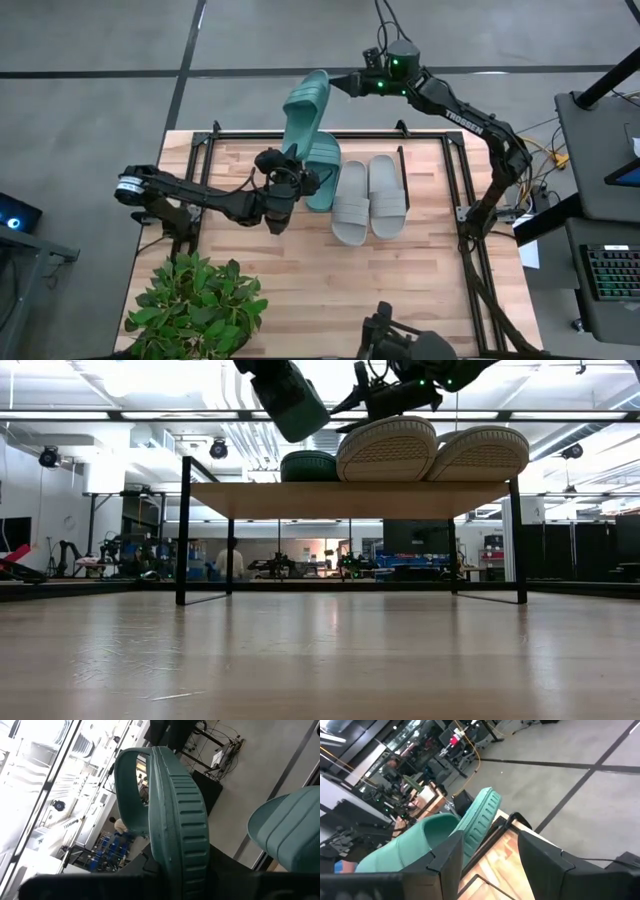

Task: Pick and place slides into the shelf
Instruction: Put the green slides on the shelf

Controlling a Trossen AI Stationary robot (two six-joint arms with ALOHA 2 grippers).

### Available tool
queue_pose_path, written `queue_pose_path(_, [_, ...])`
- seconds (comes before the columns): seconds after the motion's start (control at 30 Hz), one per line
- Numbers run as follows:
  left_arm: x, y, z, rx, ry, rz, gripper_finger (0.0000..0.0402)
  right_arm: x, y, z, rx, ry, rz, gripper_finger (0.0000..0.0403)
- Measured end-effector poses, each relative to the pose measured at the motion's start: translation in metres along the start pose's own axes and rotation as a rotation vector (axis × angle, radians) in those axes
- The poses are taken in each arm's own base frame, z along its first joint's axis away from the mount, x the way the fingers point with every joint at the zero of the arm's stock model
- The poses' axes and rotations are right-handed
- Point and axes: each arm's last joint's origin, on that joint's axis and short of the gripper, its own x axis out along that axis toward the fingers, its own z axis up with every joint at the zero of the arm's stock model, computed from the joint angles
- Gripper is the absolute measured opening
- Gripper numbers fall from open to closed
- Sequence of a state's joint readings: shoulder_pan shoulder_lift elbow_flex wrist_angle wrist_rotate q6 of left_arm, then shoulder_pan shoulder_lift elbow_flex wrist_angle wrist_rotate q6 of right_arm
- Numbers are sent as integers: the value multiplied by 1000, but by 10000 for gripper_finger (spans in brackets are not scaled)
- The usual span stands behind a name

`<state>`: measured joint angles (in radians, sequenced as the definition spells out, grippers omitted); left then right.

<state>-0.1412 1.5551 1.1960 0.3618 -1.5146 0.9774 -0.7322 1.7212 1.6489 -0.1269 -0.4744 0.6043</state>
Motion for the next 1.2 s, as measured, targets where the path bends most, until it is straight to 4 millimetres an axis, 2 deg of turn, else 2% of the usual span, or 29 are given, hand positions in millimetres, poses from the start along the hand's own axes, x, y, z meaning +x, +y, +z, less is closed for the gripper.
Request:
queue_pose_path(0.93, [8, -2, 4, -43, -51, -28, 42, 3, 11, 3, -9, -50, 86, 175])
queue_pose_path(1.07, [8, -2, 4, -51, -62, -34, 42, 4, 11, 3, -25, -51, 87, 154])
queue_pose_path(1.2, [8, -2, 4, -51, -62, -33, 42, 8, 7, 1, -29, -44, 82, 109])
